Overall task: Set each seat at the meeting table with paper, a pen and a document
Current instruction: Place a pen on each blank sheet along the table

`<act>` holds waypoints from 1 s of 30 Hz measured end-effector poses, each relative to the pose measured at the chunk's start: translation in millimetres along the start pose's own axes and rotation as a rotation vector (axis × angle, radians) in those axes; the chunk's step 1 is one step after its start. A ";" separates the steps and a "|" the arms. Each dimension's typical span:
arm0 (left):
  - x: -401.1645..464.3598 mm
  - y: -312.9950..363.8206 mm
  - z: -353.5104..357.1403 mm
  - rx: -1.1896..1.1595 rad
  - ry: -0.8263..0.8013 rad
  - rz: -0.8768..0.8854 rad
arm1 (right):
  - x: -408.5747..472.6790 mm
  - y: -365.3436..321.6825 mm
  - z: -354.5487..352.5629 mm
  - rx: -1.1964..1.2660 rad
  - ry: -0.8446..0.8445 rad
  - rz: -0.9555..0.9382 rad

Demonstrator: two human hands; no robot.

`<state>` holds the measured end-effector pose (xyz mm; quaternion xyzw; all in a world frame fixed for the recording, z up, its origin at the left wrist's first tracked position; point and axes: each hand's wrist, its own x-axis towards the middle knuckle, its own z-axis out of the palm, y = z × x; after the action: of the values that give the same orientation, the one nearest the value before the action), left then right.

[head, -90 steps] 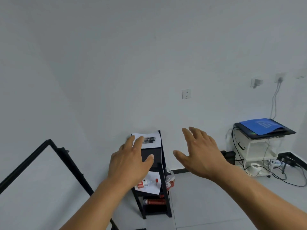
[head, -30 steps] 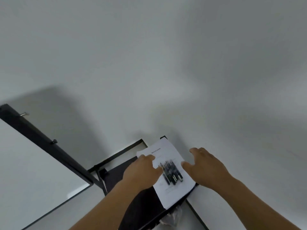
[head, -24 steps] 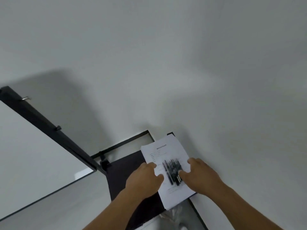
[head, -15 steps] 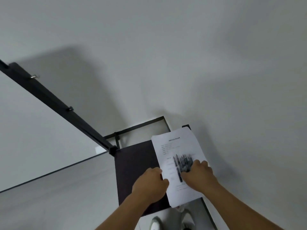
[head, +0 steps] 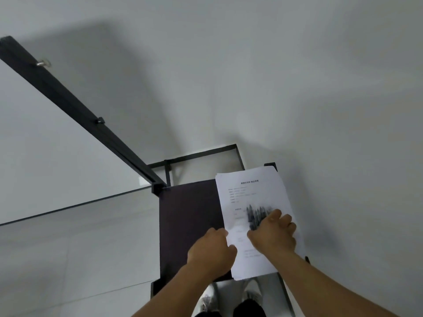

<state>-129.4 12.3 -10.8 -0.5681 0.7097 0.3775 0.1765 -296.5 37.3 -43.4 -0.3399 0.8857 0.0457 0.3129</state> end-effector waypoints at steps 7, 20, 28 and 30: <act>4.3 0.2 4.1 0.009 0.039 -0.020 | 2.5 -2.8 14.3 -0.035 0.083 -0.020; -4.9 -8.5 1.4 0.003 0.076 -0.029 | 13.3 6.4 16.7 -0.093 0.139 -0.137; -21.1 -17.1 -12.6 -0.021 0.111 -0.042 | 24.3 5.9 0.0 -0.039 0.000 -0.153; -27.3 -20.1 -19.9 -0.043 0.131 -0.039 | 27.0 6.8 -6.7 0.008 -0.051 -0.181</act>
<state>-98.9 14.6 14.0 -0.6090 0.7002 0.3511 0.1249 -319.8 25.1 -54.7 -0.4160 0.8434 0.0222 0.3394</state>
